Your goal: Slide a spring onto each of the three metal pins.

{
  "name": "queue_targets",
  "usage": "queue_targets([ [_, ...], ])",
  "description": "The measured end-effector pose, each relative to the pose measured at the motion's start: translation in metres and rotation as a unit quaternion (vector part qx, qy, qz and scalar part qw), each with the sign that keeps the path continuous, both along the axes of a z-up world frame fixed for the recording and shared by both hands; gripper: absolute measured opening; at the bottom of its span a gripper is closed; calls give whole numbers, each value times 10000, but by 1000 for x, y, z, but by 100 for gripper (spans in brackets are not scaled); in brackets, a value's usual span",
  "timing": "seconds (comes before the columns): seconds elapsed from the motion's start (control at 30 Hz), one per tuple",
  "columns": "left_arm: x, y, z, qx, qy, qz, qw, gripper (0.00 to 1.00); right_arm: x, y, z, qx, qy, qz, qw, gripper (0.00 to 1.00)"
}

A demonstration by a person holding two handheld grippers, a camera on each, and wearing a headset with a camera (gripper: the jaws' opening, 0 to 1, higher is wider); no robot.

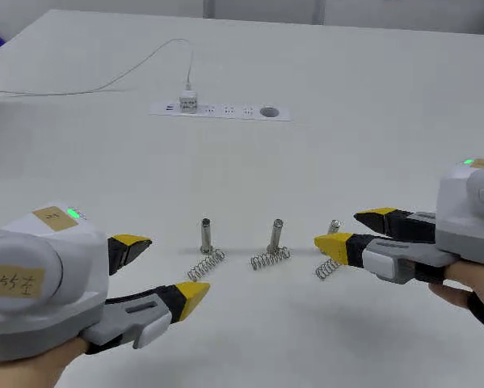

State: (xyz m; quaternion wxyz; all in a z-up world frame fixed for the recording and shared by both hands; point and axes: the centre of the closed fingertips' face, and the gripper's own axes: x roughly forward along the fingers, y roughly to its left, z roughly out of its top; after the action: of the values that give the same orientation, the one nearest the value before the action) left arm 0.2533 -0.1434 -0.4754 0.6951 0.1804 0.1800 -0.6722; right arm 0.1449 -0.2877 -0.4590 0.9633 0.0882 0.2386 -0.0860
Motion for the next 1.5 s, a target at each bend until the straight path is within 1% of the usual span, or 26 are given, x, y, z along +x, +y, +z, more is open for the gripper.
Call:
queue_targets([
  [0.03,0,-1,-1,-9,-6,-22,10000,51,0,2,2,8,-51,21,10000,47],
  [0.1,-1,-2,-5,42,-24,-98,9999,49,0,6,7,48,-168,74,9998,48],
  [0.13,-1,-3,-7,80,-64,-134,9999,48,0,7,8,69,-194,76,9998,48],
  [0.17,-1,-4,-10,123,-103,-167,9997,47,0,9,9,73,-207,91,9997,48],
  [0.3,-2,-10,-17,148,-125,-297,9994,44,-1,15,10,-15,-230,195,9995,48],
  [0.37,-2,-14,-22,181,-137,-363,9991,42,-1,18,10,44,-248,247,9994,48],
  [0.47,-2,-19,-30,311,-208,-470,9982,40,-1,23,10,91,-291,317,9990,51],
  [0.53,-2,-21,-32,310,-216,-507,9980,39,-2,26,9,90,-286,348,9989,52],
  [0.63,-1,-25,-38,344,-193,-572,9976,36,-3,29,7,94,-270,406,9988,55],
  [0.73,-2,-27,-42,355,-107,-598,9975,34,-5,32,6,120,-278,432,9986,56],
  [0.83,-1,-29,-46,368,-78,-618,9974,30,-6,34,5,141,-279,466,9984,58],
  [0.93,1,-30,-51,415,-41,-619,9972,28,-8,36,4,135,-265,479,9984,59],
  [1.07,1,-30,-58,538,-46,-655,9964,24,-10,35,3,347,-339,360,9982,59],
  [1.17,0,-30,-60,566,-9,-667,9962,22,-11,36,2,293,-308,360,9984,59],
  [1.27,0,-30,-63,588,-21,-698,9958,21,-11,38,0,330,-303,342,9984,58],
  [1.3,0,-31,-62,536,28,-684,9962,20,-11,38,-1,347,-304,335,9984,58],
  [1.43,0,-33,-63,546,4,-695,9961,16,-11,39,-3,386,-282,322,9983,58],
  [1.5,0,-35,-62,502,-9,-744,9960,14,-11,40,-3,391,-281,319,9983,58],
])
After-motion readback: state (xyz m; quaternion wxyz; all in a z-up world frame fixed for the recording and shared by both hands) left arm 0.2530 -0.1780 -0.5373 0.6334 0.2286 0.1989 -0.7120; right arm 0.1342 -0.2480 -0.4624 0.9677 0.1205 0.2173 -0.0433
